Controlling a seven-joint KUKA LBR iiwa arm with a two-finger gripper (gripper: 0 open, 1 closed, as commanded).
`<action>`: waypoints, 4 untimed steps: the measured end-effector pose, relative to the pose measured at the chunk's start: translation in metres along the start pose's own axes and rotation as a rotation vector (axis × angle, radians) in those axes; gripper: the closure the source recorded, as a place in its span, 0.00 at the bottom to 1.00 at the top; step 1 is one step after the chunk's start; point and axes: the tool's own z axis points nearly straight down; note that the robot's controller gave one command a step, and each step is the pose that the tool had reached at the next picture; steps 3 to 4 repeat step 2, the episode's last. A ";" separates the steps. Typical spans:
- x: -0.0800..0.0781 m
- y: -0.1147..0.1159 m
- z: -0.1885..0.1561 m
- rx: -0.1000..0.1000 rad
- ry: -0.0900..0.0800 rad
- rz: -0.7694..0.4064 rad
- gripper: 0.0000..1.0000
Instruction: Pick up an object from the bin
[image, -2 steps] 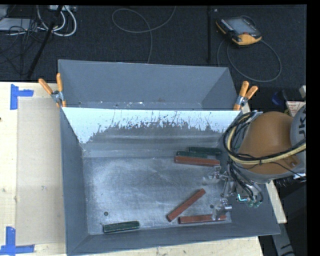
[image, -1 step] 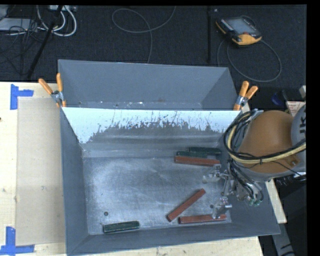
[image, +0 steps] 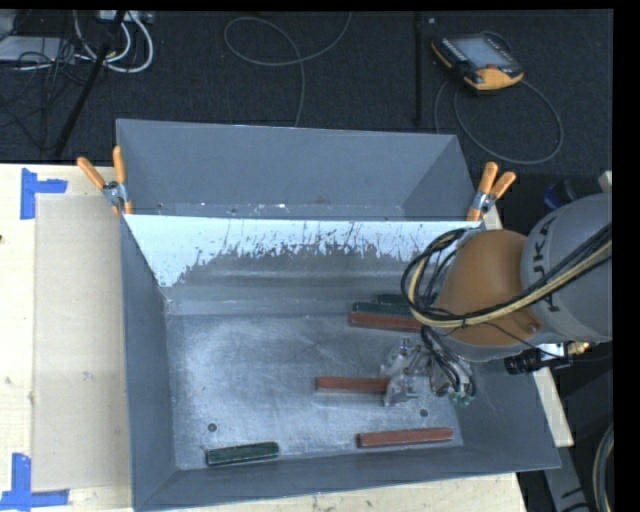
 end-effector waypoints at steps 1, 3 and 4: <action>0.000 0.000 0.000 0.000 0.000 -0.001 1.00; -0.008 0.023 -0.159 -0.001 0.010 -0.010 1.00; -0.008 0.023 -0.159 -0.001 0.010 -0.010 1.00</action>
Offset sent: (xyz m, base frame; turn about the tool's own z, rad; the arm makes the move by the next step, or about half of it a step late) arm 0.0076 0.0221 0.1585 -0.0074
